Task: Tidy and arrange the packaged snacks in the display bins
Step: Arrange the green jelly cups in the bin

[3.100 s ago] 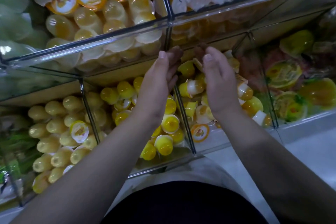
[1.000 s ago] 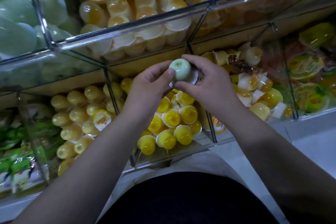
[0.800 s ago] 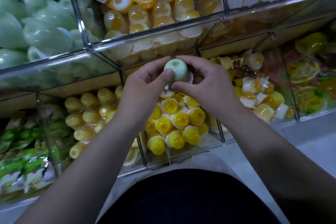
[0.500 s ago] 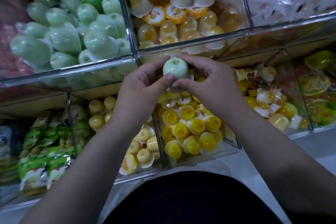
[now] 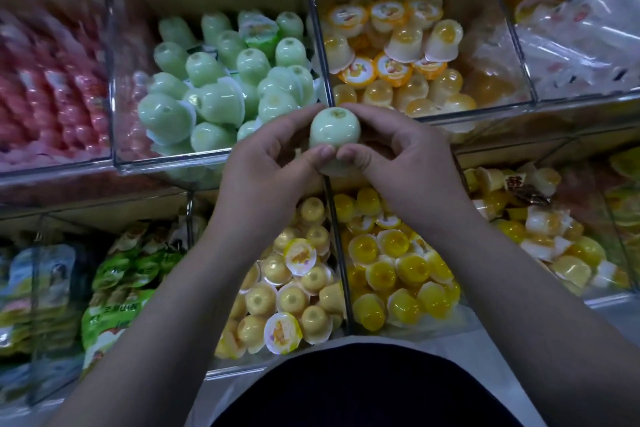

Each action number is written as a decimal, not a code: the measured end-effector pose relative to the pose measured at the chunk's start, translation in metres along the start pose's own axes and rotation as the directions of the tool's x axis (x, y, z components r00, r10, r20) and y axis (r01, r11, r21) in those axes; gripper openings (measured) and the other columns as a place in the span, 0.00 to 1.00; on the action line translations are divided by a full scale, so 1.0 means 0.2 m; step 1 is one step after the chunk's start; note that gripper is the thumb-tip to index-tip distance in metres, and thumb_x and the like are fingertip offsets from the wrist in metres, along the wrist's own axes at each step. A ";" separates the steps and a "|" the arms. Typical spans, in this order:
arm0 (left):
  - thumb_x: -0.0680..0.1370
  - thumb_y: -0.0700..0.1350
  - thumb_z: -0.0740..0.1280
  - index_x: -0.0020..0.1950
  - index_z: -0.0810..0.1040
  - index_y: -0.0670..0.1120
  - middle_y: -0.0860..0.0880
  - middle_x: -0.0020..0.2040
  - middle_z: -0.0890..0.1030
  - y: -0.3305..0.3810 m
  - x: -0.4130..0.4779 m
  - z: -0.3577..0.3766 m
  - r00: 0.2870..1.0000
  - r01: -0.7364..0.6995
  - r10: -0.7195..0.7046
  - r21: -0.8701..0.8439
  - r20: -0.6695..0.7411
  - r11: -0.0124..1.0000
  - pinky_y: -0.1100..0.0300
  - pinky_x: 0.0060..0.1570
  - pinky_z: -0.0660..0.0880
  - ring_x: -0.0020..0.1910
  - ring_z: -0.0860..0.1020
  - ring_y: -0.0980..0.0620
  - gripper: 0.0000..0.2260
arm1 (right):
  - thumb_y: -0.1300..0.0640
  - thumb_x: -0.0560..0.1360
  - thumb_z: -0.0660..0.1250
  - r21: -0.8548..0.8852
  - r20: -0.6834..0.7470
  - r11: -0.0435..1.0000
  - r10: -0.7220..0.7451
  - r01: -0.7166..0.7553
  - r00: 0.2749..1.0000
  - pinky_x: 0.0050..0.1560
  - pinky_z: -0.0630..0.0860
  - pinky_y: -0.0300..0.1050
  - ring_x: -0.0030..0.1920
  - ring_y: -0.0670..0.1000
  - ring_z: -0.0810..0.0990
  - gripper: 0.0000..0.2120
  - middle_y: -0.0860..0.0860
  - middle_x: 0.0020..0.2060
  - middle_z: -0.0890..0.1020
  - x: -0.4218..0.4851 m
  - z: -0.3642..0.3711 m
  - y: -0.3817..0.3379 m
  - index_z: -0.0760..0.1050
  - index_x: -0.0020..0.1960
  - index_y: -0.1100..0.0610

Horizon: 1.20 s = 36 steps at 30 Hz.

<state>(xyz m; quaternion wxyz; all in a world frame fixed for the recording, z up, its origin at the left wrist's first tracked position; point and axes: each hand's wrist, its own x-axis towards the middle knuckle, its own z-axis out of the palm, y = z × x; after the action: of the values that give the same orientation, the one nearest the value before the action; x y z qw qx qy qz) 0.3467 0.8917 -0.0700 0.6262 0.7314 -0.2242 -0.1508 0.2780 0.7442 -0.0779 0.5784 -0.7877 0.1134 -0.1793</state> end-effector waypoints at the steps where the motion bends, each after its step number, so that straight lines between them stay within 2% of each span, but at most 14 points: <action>1: 0.73 0.44 0.72 0.63 0.77 0.53 0.52 0.58 0.82 0.01 0.00 -0.02 1.000 -0.016 0.016 0.033 -0.014 0.999 0.59 0.58 0.76 0.58 0.80 0.56 0.18 | 0.52 0.71 0.73 -0.009 0.005 1.000 -0.001 0.001 1.000 0.62 0.76 0.47 0.60 0.43 0.79 0.24 0.46 0.59 0.81 0.01 0.02 -0.01 0.76 0.66 0.55; 5: 0.75 0.45 0.71 0.67 0.77 0.50 0.53 0.61 0.81 0.02 0.04 -0.11 0.995 -0.076 0.087 0.192 -0.048 0.979 0.63 0.60 0.74 0.61 0.77 0.58 0.19 | 0.51 0.72 0.72 -0.086 0.005 0.995 -0.044 0.044 0.999 0.62 0.75 0.50 0.61 0.44 0.78 0.24 0.47 0.60 0.81 0.07 0.08 -0.06 0.77 0.66 0.54; 8: 0.75 0.46 0.71 0.68 0.76 0.51 0.53 0.62 0.80 0.04 0.08 -0.14 0.990 -0.112 0.128 0.205 -0.066 0.972 0.55 0.63 0.75 0.62 0.77 0.58 0.20 | 0.50 0.72 0.71 -0.133 -0.004 0.988 -0.079 0.078 0.997 0.63 0.75 0.49 0.63 0.44 0.76 0.24 0.46 0.61 0.80 0.13 0.11 -0.09 0.75 0.67 0.52; 12: 0.76 0.43 0.71 0.68 0.76 0.48 0.53 0.61 0.81 0.05 0.17 -0.19 0.975 -0.179 0.206 0.243 -0.087 0.953 0.58 0.61 0.75 0.60 0.78 0.59 0.20 | 0.54 0.74 0.72 -0.183 -0.011 0.976 -0.119 0.115 0.993 0.66 0.71 0.40 0.65 0.43 0.74 0.23 0.44 0.61 0.78 0.23 0.13 -0.12 0.74 0.68 0.54; 15: 0.75 0.42 0.71 0.67 0.76 0.47 0.54 0.59 0.81 0.06 0.26 -0.21 0.967 -0.205 0.235 0.242 -0.102 0.948 0.58 0.60 0.76 0.59 0.79 0.60 0.20 | 0.55 0.74 0.71 -0.210 -0.018 0.972 -0.115 0.109 0.993 0.66 0.71 0.42 0.65 0.43 0.74 0.23 0.45 0.63 0.78 0.32 0.16 -0.14 0.74 0.69 0.54; 24: 0.75 0.41 0.72 0.68 0.76 0.48 0.56 0.61 0.80 0.00 0.47 -0.22 0.966 -0.191 0.236 0.324 -0.106 0.927 0.59 0.62 0.74 0.59 0.78 0.61 0.21 | 0.57 0.77 0.68 -0.422 0.075 0.894 -0.132 0.152 0.988 0.68 0.68 0.43 0.69 0.48 0.71 0.25 0.49 0.68 0.75 0.52 0.15 -0.11 0.69 0.72 0.54; 28: 0.75 0.41 0.72 0.68 0.76 0.48 0.57 0.59 0.80 -0.01 0.55 -0.24 0.967 -0.182 0.235 0.376 -0.101 0.909 0.66 0.60 0.73 0.59 0.78 0.61 0.21 | 0.58 0.77 0.67 -0.461 0.108 0.875 -0.112 0.150 0.988 0.68 0.68 0.45 0.69 0.49 0.71 0.24 0.50 0.68 0.75 0.60 0.17 -0.11 0.68 0.73 0.54; 31: 0.75 0.41 0.71 0.68 0.76 0.48 0.59 0.57 0.79 -0.01 0.60 -0.26 0.968 -0.176 0.235 0.421 -0.090 0.890 0.70 0.58 0.71 0.57 0.77 0.62 0.20 | 0.59 0.78 0.66 -0.492 0.121 0.858 -0.103 0.150 0.987 0.68 0.68 0.51 0.68 0.53 0.72 0.24 0.51 0.67 0.76 0.65 0.19 -0.10 0.68 0.73 0.54; 34: 0.76 0.41 0.71 0.68 0.76 0.48 0.57 0.58 0.79 -0.04 0.64 -0.26 0.973 -0.139 0.209 0.472 -0.098 0.870 0.69 0.58 0.70 0.58 0.76 0.59 0.20 | 0.59 0.78 0.66 -0.535 0.144 0.833 -0.077 0.142 0.987 0.72 0.62 0.56 0.68 0.58 0.72 0.24 0.53 0.67 0.76 0.70 0.24 -0.08 0.67 0.73 0.54; 36: 0.76 0.41 0.70 0.69 0.75 0.48 0.52 0.61 0.80 -0.07 0.67 -0.27 0.977 -0.097 0.178 0.497 -0.119 0.862 0.68 0.58 0.68 0.61 0.76 0.55 0.21 | 0.59 0.79 0.65 -0.590 0.166 0.795 -0.055 0.144 0.985 0.76 0.54 0.51 0.69 0.57 0.70 0.25 0.52 0.68 0.75 0.74 0.26 -0.06 0.66 0.74 0.54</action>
<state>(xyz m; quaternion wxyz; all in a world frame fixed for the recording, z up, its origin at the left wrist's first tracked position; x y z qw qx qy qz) 0.4892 0.8700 -0.0673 0.4462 0.8576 -0.2555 0.0151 0.4346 0.7366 -0.0578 0.2960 -0.9455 0.0817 -0.1089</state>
